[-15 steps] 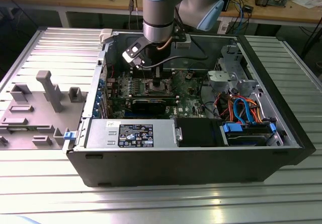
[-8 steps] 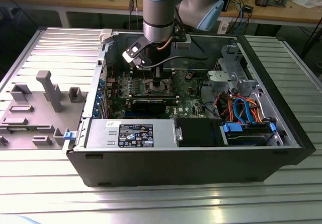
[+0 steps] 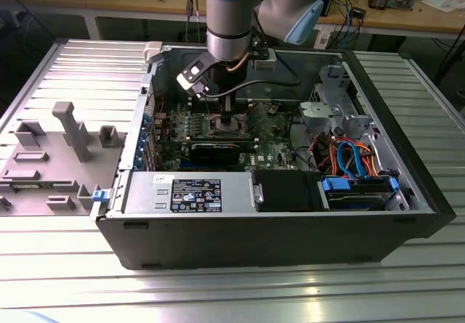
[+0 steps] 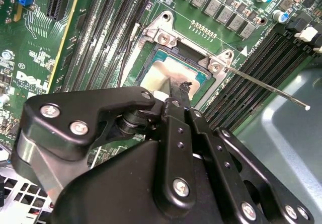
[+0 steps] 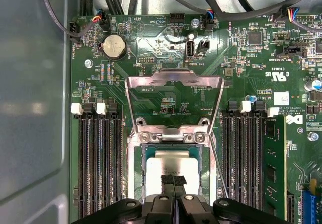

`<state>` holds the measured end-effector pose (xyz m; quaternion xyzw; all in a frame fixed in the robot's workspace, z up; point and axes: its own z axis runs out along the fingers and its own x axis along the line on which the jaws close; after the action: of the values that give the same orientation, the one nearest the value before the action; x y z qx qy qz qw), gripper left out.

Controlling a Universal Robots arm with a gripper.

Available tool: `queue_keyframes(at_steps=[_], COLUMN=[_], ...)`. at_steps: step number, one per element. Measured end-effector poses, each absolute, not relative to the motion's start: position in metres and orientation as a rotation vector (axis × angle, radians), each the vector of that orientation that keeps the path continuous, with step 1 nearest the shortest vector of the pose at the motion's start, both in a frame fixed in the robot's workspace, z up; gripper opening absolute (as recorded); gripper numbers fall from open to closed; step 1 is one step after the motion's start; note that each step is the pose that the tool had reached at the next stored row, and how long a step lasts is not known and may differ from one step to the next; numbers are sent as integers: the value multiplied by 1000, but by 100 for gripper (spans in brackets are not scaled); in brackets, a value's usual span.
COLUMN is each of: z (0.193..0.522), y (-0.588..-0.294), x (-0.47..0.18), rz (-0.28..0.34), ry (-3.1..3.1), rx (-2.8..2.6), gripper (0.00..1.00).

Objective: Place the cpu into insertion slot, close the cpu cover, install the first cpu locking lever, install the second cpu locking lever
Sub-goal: 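Close the cpu cover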

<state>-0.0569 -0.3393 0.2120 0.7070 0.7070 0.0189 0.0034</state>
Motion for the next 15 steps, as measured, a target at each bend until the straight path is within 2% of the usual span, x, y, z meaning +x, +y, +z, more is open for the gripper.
queue_keyframes(at_steps=[15], z=[216], y=[-339], x=[-57], rz=[59], ry=[2216], rx=[2216], gripper=[11])
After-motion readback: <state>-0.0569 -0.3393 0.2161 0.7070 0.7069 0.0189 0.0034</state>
